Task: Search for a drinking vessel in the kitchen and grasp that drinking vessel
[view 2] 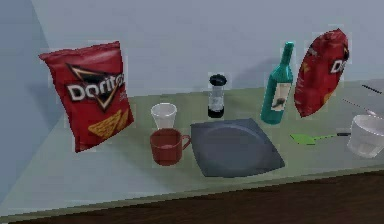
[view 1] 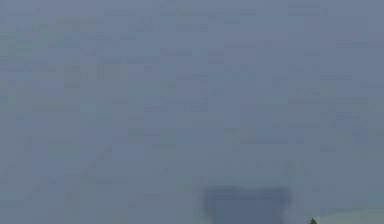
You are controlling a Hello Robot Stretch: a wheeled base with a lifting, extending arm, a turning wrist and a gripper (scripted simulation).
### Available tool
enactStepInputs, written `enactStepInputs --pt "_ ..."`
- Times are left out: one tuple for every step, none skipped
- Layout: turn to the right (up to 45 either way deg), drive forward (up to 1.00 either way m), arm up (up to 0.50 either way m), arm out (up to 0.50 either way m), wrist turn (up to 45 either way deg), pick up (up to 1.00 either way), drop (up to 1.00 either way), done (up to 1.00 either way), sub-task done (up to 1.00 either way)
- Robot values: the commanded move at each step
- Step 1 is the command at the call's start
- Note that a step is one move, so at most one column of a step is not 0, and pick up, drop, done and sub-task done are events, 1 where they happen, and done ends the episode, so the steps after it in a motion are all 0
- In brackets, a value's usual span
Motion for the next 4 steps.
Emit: enactStepInputs --pt "0.0 0.0 0.5 0.0 0.0 0.0 0.0 0.0 0.0" --pt "0.0 0.0 0.38 0.0 0.0 0.0 0.0 0.0 0.0" --pt "0.0 0.0 0.0 0.18 0.0 0.0 0.0 0.0 0.0" --pt "0.0 0.0 0.0 0.0 45.0 0.0 0.0 0.0 0.0"
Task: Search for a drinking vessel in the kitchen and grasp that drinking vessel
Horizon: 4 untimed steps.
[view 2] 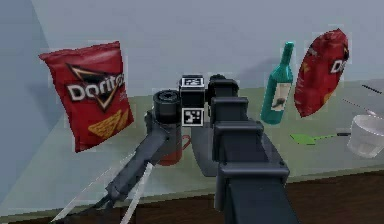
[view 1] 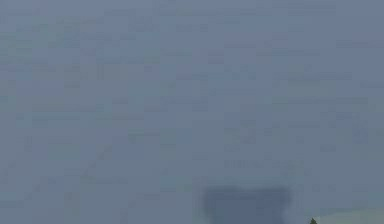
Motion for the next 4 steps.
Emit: enactStepInputs --pt "0.0 0.0 0.0 0.0 45.0 0.0 0.0 0.0 0.0" --pt "0.0 0.0 0.0 0.0 45.0 0.0 0.0 0.0 0.0" --pt "0.0 0.0 0.0 0.0 27.0 0.0 0.0 0.0 0.0" --pt "0.0 0.0 -0.16 0.0 0.0 0.0 0.0 0.0 0.0"
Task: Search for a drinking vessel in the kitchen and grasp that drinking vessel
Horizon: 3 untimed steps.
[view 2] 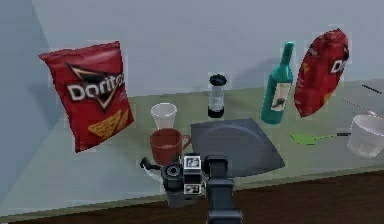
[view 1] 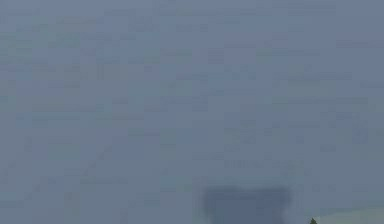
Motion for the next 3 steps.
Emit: enactStepInputs --pt "0.0 0.0 0.0 0.0 0.0 1.0 0.0 0.0 0.0" --pt "0.0 0.0 0.1 0.0 0.0 0.0 0.0 0.0 0.0" --pt "0.0 0.0 0.0 0.0 0.0 0.0 0.0 1.0 0.0"
